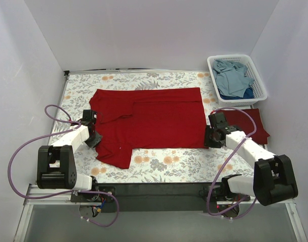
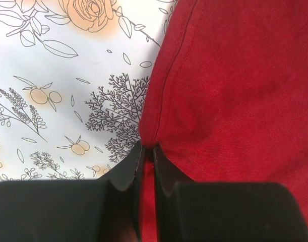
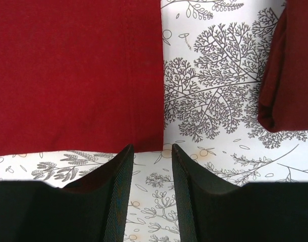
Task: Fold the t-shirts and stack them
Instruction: Fold the tshirt
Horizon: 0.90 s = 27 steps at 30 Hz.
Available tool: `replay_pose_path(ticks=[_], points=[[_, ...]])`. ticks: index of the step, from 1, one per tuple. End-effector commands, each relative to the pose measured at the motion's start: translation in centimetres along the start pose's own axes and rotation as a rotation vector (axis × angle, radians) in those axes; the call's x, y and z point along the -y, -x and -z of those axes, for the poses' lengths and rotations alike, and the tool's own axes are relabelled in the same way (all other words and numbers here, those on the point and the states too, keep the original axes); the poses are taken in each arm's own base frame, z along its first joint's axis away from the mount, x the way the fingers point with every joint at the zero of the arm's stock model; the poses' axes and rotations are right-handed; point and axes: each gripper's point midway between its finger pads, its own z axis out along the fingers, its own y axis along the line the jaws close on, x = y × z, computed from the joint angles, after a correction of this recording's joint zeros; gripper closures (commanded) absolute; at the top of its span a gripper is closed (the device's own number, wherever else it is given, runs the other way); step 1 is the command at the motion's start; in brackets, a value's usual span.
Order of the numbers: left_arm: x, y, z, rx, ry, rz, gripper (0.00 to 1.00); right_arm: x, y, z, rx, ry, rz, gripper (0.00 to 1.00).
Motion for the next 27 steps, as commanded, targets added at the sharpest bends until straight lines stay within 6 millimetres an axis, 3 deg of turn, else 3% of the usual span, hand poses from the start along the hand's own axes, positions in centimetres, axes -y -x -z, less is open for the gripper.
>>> replay_pose_path(ticks=[1, 8, 15, 22, 27], points=[[-0.5, -0.1, -0.4, 0.013, 0.013, 0.002, 1.0, -0.2, 1.3, -0.6, 0.03, -0.006, -0.027, 0.58], [-0.7, 0.2, -0.3, 0.026, 0.02, 0.011, 1.0, 0.7, -0.6, -2.0, -0.019, -0.042, -0.018, 0.58], [-0.9, -0.4, 0.4, -0.003, 0.026, 0.034, 1.0, 1.7, -2.6, -2.1, -0.079, -0.078, -0.001, 0.63], [-0.9, 0.4, 2.2, 0.003, 0.024, 0.055, 1.0, 1.9, -2.2, -0.8, -0.097, -0.088, 0.016, 0.98], [0.1, 1.7, 4.0, 0.019, -0.023, 0.067, 1.0, 1.9, -0.8, 0.9, -0.064, -0.081, 0.024, 0.99]])
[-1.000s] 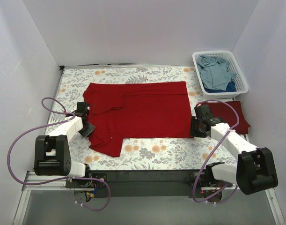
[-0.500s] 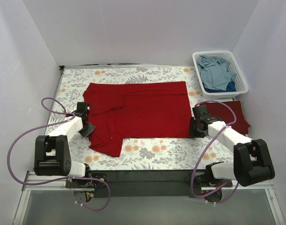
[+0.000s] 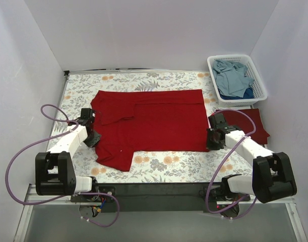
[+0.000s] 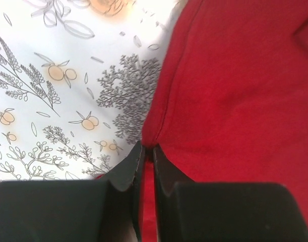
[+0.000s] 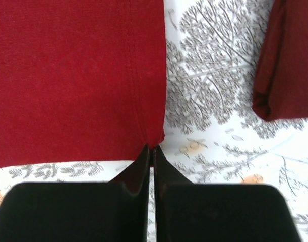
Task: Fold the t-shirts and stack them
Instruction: Fold the tshirt
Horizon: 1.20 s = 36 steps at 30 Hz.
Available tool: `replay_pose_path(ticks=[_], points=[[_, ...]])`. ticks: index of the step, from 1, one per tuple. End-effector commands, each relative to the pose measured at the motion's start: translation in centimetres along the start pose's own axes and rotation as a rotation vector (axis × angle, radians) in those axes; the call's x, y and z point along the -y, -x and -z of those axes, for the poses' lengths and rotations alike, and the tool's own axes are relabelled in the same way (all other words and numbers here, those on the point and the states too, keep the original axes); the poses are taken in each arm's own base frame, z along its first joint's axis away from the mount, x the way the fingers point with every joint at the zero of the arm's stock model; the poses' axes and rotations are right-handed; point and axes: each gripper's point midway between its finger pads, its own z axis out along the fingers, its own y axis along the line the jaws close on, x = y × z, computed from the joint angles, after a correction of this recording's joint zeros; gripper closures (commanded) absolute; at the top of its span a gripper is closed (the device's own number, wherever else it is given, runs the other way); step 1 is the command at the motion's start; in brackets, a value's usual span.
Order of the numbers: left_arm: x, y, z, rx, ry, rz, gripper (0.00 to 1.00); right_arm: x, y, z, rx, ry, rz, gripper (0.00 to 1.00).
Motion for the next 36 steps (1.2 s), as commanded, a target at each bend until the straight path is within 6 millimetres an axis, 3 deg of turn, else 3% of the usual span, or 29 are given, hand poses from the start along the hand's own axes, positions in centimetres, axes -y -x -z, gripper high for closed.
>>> replay_pose_path(ticks=[1, 5, 9, 14, 24, 31, 36], points=[[0.8, 1.9, 2.1, 0.038, -0.028, 0.025, 1.0, 1.1, 0.5, 2.0, -0.007, -0.035, 0.016, 0.99], [1.4, 3.4, 2.9, 0.063, -0.024, 0.011, 1.0, 0.2, 3.2, 3.5, 0.038, 0.005, 0.02, 0.99], [3.7, 5.3, 4.0, 0.074, -0.077, 0.012, 1.0, -0.6, 5.8, 4.0, 0.04, 0.026, 0.03, 0.99], [6.0, 6.8, 3.4, 0.048, -0.081, -0.021, 1.0, -0.9, 9.5, 4.3, 0.067, 0.03, 0.058, 0.99], [8.8, 11.3, 1.8, 0.058, -0.073, -0.005, 1.0, -0.8, 14.2, 1.7, 0.036, 0.014, 0.073, 0.99], [10.0, 12.2, -0.1, 0.036, -0.067, -0.01, 1.0, -1.6, 17.0, 0.7, 0.048, 0.029, 0.073, 0.99], [10.6, 13.1, -0.4, 0.049, -0.069, -0.007, 1.0, -1.0, 18.1, 0.1, 0.055, 0.008, 0.068, 0.99]])
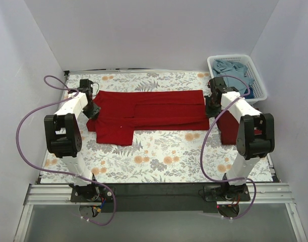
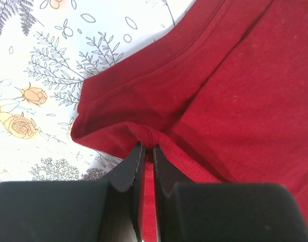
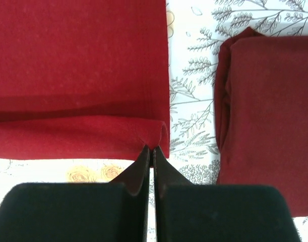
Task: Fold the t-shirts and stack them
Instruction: Fold the tshirt
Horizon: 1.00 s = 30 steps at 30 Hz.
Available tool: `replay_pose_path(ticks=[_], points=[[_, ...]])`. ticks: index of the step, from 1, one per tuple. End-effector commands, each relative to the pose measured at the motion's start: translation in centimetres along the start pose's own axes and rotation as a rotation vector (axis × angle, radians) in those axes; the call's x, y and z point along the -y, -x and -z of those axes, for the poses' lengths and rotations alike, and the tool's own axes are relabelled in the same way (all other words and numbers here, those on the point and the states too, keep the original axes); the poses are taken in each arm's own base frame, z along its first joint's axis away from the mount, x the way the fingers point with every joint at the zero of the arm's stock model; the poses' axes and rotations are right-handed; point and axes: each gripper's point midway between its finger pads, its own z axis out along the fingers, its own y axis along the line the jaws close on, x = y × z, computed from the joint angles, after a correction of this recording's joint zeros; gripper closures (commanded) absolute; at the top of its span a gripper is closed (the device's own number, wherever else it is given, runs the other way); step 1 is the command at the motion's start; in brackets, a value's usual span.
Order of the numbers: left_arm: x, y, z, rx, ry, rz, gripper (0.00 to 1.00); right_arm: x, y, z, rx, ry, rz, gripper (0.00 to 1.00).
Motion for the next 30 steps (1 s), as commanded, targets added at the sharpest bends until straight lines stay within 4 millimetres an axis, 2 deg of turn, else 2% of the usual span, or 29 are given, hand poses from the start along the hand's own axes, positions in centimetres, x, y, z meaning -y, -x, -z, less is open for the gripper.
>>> replay_pose_path(ticks=[1, 11, 14, 18, 21, 23, 24, 25, 26, 27, 29, 30], points=[[0.7, 2.6, 1.1, 0.068, -0.028, 0.014, 1.0, 0.9, 2.3, 0.5, 0.048, -0.024, 0.001, 0.99], [0.9, 3.4, 0.2, 0.087, -0.028, 0.03, 1.0, 1.3, 4.8, 0.0, 0.085, -0.022, -0.024, 0.99], [0.9, 3.3, -0.6, 0.086, -0.026, 0.037, 0.99, 1.0, 5.1, -0.8, 0.087, -0.007, -0.03, 0.99], [1.3, 3.2, -1.9, 0.082, -0.026, 0.035, 0.94, 0.8, 4.9, -2.4, 0.083, 0.002, -0.039, 0.99], [1.7, 3.5, -2.2, 0.093, -0.039, 0.042, 0.84, 0.8, 4.8, -3.4, 0.07, -0.003, -0.042, 0.99], [2.0, 3.6, -1.9, 0.101, -0.058, 0.045, 0.73, 0.7, 4.6, -3.7, 0.063, 0.0, -0.042, 0.94], [2.0, 3.7, -1.7, 0.105, -0.062, 0.047, 0.69, 0.8, 4.7, -3.6, 0.066, 0.001, -0.043, 0.91], [2.1, 3.9, -1.4, 0.11, -0.07, 0.045, 0.65, 0.6, 4.8, -3.5, 0.068, 0.009, -0.046, 0.81], [2.2, 4.1, -0.7, 0.12, -0.081, 0.046, 0.58, 0.5, 4.8, -3.3, 0.072, 0.014, -0.046, 0.76], [2.2, 4.2, -0.4, 0.125, -0.089, 0.044, 0.57, 0.1, 5.0, -2.7, 0.081, 0.032, -0.048, 0.7], [2.0, 3.9, 0.4, 0.134, -0.097, 0.03, 0.49, -0.2, 4.9, -1.6, 0.096, 0.053, -0.057, 0.67], [1.9, 4.0, 1.8, 0.157, -0.118, 0.033, 0.47, -0.3, 4.6, -1.1, 0.098, 0.06, -0.06, 0.65]])
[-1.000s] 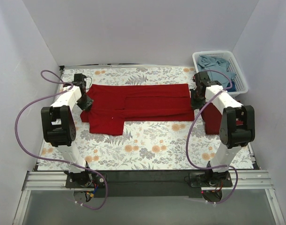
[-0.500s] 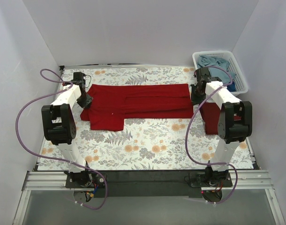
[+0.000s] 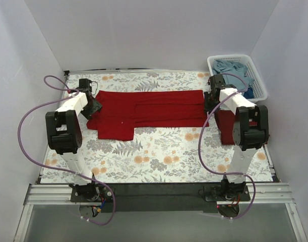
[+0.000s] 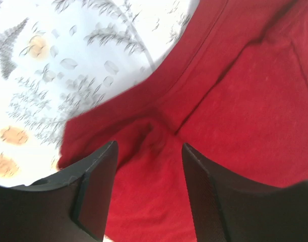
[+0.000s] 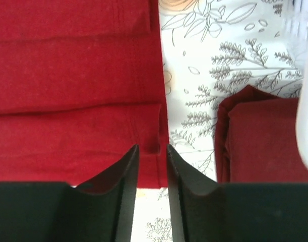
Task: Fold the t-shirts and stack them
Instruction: Fold the tshirt
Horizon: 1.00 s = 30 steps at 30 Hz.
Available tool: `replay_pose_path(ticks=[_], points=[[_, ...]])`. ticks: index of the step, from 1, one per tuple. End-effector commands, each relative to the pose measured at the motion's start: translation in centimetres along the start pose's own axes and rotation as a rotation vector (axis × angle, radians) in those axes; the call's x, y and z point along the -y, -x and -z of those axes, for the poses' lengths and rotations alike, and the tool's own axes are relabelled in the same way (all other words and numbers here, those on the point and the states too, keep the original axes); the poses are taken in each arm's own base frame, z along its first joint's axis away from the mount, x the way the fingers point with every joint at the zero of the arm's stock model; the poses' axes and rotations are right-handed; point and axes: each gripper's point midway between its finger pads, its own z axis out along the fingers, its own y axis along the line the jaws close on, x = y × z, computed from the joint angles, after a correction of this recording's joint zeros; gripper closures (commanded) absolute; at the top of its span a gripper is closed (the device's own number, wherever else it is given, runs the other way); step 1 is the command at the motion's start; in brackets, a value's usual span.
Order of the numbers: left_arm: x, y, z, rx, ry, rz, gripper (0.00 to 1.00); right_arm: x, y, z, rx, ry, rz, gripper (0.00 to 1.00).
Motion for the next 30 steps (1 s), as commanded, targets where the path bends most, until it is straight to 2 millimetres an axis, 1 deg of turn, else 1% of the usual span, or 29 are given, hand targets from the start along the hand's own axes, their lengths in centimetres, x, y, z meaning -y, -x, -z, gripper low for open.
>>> replay_pose_path(ticks=[1, 2, 3, 4, 5, 6, 7, 8, 9, 10, 11, 12, 13, 14, 15, 17, 19, 20, 22, 23, 25, 29, 30], points=[[0.2, 1.6, 4.7, 0.1, -0.075, 0.0, 0.46, -0.7, 1.3, 3.1, 0.086, 0.047, -0.019, 0.63], [-0.7, 0.4, 4.7, 0.086, -0.062, -0.014, 0.45, -0.7, 0.0, 3.2, 0.065, 0.05, -0.021, 0.63], [-0.8, 0.1, 6.3, 0.108, -0.092, -0.025, 0.44, -0.8, 0.1, 4.5, 0.093, 0.063, -0.02, 0.61], [-1.1, -0.6, 6.8, 0.106, -0.097, -0.031, 0.44, -0.8, -0.6, 4.9, 0.089, 0.068, -0.022, 0.6], [-1.4, -1.1, 7.5, 0.116, -0.108, -0.042, 0.44, -0.8, -2.3, 4.8, 0.062, 0.071, -0.017, 0.59], [-3.0, -2.9, 7.0, 0.091, -0.078, -0.058, 0.44, -0.9, -2.6, 6.0, 0.087, 0.078, -0.01, 0.58], [-2.2, -4.0, 8.9, 0.117, -0.126, -0.093, 0.44, -1.5, -3.5, 6.3, 0.079, 0.109, -0.002, 0.58], [-2.7, -5.3, 9.0, 0.108, -0.126, -0.113, 0.44, -1.7, -5.0, 7.0, 0.078, 0.121, 0.01, 0.58], [-3.6, -7.1, 8.7, 0.084, -0.114, -0.135, 0.44, -2.0, -5.8, 7.4, 0.078, 0.135, 0.013, 0.58], [-3.2, -8.4, 9.8, 0.09, -0.152, -0.164, 0.44, -2.5, -6.5, 7.8, 0.081, 0.145, 0.028, 0.58], [-3.4, -9.4, 9.9, 0.08, -0.152, -0.176, 0.44, -2.7, -7.0, 8.8, 0.104, 0.157, 0.034, 0.58], [-3.8, -11.1, 9.7, 0.061, -0.15, -0.193, 0.44, -2.9, -8.4, 8.7, 0.084, 0.165, 0.039, 0.57], [-3.9, -11.7, 9.6, 0.058, -0.152, -0.197, 0.44, -3.1, -9.1, 9.0, 0.084, 0.174, 0.044, 0.57], [-4.0, -12.1, 9.6, 0.056, -0.158, -0.198, 0.45, -3.8, -9.5, 9.7, 0.103, 0.194, 0.064, 0.57], [-4.0, -12.5, 9.4, 0.047, -0.156, -0.194, 0.45, -4.1, -10.6, 9.6, 0.088, 0.203, 0.074, 0.57], [-3.7, -13.2, 8.7, 0.037, -0.156, -0.207, 0.46, -4.8, -11.4, 10.2, 0.099, 0.222, 0.091, 0.58], [-3.1, -13.4, 8.4, 0.025, -0.171, -0.205, 0.47, -5.2, -12.7, 9.9, 0.077, 0.238, 0.095, 0.57], [-2.7, -13.3, 8.2, 0.03, -0.178, -0.198, 0.48, -5.3, -13.0, 9.9, 0.075, 0.248, 0.095, 0.57], [-2.6, -13.4, 7.4, 0.026, -0.162, -0.197, 0.5, -5.6, -14.0, 9.7, 0.053, 0.27, 0.102, 0.57], [-2.2, -13.3, 7.2, 0.03, -0.169, -0.193, 0.51, -5.6, -14.2, 9.7, 0.054, 0.272, 0.103, 0.57], [-2.0, -13.9, 6.2, 0.008, -0.157, -0.185, 0.51, -5.5, -14.7, 9.6, 0.046, 0.271, 0.106, 0.58], [-2.7, -15.1, 4.4, -0.027, -0.109, -0.16, 0.54, -5.3, -15.2, 9.7, 0.05, 0.273, 0.119, 0.57], [-2.8, -15.3, 4.2, -0.031, -0.105, -0.157, 0.56, -5.3, -15.3, 9.7, 0.051, 0.273, 0.127, 0.57]])
